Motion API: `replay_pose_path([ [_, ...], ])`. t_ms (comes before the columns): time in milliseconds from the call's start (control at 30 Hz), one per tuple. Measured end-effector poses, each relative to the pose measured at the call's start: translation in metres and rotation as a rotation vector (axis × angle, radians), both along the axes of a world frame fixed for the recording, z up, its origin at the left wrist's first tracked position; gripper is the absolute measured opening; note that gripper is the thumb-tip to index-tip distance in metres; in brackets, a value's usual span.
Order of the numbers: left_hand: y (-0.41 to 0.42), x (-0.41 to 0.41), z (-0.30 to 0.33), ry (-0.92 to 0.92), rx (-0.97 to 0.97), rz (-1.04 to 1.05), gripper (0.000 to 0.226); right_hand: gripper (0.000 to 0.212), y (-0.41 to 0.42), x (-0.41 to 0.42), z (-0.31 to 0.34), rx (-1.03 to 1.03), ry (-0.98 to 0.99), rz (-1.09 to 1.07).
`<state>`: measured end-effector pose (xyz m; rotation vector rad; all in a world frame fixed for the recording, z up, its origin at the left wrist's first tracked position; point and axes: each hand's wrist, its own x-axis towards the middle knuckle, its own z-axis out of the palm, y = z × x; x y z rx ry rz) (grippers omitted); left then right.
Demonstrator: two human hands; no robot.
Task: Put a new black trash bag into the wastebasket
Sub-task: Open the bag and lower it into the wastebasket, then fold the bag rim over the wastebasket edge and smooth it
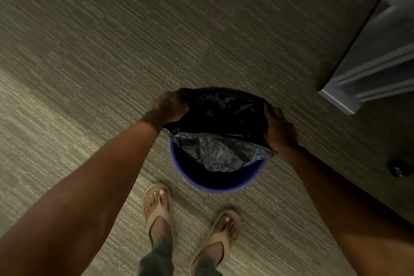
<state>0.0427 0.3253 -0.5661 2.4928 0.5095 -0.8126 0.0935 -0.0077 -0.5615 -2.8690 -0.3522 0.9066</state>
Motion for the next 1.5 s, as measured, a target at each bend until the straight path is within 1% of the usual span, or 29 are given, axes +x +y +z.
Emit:
replay_pose_path([
  [133,0.003,-0.001,-0.009,0.019,-0.013,0.022,0.059,0.080,0.003,0.003,-0.002,-0.060,0.043,0.033],
  [367,0.009,0.000,-0.019,0.024,-0.018,0.102,0.050,0.069,0.007,0.022,-0.002,-0.201,0.085,0.061],
  [433,0.009,-0.002,-0.019,0.020,-0.005,0.088,0.051,0.069,0.010,0.024,-0.003,-0.209,0.111,0.063],
  [500,0.009,-0.006,-0.020,0.031,-0.038,0.091,0.051,0.070,0.009,0.021,-0.005,-0.171,0.130,0.026],
  [567,0.008,-0.015,-0.020,0.033,-0.176,0.202,0.043,0.071,0.005,0.015,-0.007,-0.102,0.135,-0.047],
  [633,0.009,-0.028,-0.019,0.033,-0.428,0.483,0.036,0.075,-0.004,0.005,-0.008,0.029,0.129,-0.133],
  [700,0.013,-0.044,-0.014,0.067,-0.717,0.793,0.039,0.078,-0.014,-0.007,-0.006,0.208,0.126,-0.249],
  [733,0.014,-0.053,-0.012,0.072,-0.830,0.879,0.039,0.078,-0.020,-0.013,-0.004,0.288,0.121,-0.292],
  [767,0.015,-0.060,-0.011,0.061,-0.897,0.912,0.036,0.076,-0.026,-0.019,-0.002,0.353,0.106,-0.319],
  [833,0.016,-0.076,-0.012,-0.002,-0.946,0.955,0.029,0.065,-0.038,-0.032,0.000,0.445,0.064,-0.357],
  [867,0.016,-0.084,-0.014,-0.042,-0.956,0.980,0.033,0.059,-0.043,-0.038,0.000,0.479,0.049,-0.388],
  [900,0.014,-0.092,-0.017,-0.076,-0.961,0.994,0.043,0.056,-0.047,-0.044,0.002,0.505,0.044,-0.428],
  [967,0.006,-0.108,-0.023,-0.125,-0.968,0.999,0.057,0.060,-0.053,-0.056,0.005,0.536,0.070,-0.523],
  [1067,-0.003,-0.127,-0.026,-0.175,-0.991,1.101,0.048,0.073,-0.055,-0.070,0.009,0.562,0.225,-0.577],
  [1133,-0.001,-0.135,-0.028,-0.165,-1.019,1.198,0.053,0.080,-0.057,-0.076,0.005,0.596,0.351,-0.582],
  [1200,0.004,-0.143,-0.032,-0.132,-1.051,1.284,0.060,0.085,-0.062,-0.080,-0.002,0.629,0.474,-0.636],
  [1233,0.007,-0.146,-0.034,-0.116,-1.056,1.323,0.058,0.088,-0.064,-0.081,-0.005,0.640,0.535,-0.670],
  [1300,0.012,-0.154,-0.037,-0.070,-1.045,1.363,0.043,0.095,-0.069,-0.081,-0.008,0.639,0.637,-0.698],
  [1333,0.014,-0.157,-0.038,-0.041,-1.031,1.354,0.036,0.098,-0.071,-0.081,-0.009,0.627,0.662,-0.682],
  [1400,0.014,-0.166,-0.043,0.002,-0.997,1.311,0.030,0.104,-0.075,-0.085,-0.008,0.586,0.646,-0.603],
  [1500,0.009,-0.177,-0.051,0.022,-1.004,1.303,0.031,0.107,-0.077,-0.095,-0.008,0.438,0.519,-0.400],
])
